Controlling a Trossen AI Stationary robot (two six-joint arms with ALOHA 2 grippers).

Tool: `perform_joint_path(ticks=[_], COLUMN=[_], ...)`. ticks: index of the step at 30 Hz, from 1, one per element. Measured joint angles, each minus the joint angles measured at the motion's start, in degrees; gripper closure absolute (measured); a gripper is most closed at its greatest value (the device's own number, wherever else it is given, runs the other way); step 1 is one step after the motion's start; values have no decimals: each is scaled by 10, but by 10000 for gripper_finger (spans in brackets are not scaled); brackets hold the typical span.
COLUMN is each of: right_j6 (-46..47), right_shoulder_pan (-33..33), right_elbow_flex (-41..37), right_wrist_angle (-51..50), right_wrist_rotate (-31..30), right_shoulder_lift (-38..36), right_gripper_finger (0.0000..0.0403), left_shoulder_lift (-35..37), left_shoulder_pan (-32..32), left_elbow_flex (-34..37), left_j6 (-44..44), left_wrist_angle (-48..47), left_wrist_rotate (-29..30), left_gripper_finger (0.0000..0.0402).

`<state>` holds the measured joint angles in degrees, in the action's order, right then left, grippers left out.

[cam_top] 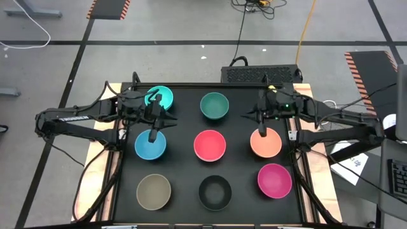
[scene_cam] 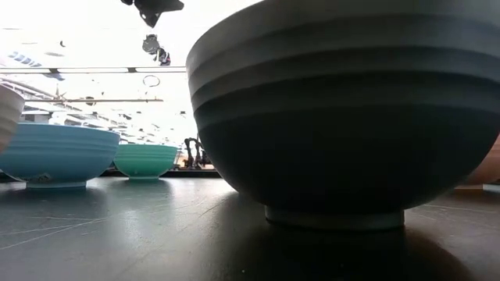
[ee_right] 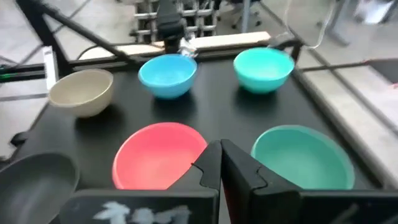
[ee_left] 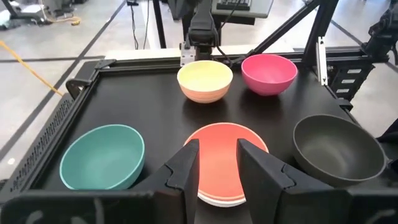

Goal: Nest bowls inside each other
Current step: Stack the light blue bowl on top of the orange bowl

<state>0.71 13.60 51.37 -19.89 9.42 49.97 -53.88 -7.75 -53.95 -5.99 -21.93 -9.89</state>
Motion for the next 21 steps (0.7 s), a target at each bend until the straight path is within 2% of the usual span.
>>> perform_joint_path(ticks=[5, 8, 12, 17, 21], right_j6=[12, -1, -2, 0, 1], right_shoulder_pan=[19, 32, 56, 90, 108], right_elbow_flex=[-78, -111, -145, -185, -204], right_wrist_angle=[51, 62, 69, 86, 89], right_wrist_rotate=[14, 17, 20, 73, 101], right_shoulder_lift=[-25, -44, -72, -105, -121], right_gripper_finger=[403, 403, 403, 403, 403], left_shoulder_lift=[0, 0, 6, 9, 21], left_shoulder_pan=[3, 3, -6, -30, -62], left_elbow_flex=[0, 0, 0, 4, 36], left_j6=[-42, -36, -6, 19, 38], left_wrist_angle=[-21, -25, -24, -22, 24], left_wrist_rotate=[0, 0, 49, 115, 133], left_gripper_finger=[293, 293, 293, 293, 293])
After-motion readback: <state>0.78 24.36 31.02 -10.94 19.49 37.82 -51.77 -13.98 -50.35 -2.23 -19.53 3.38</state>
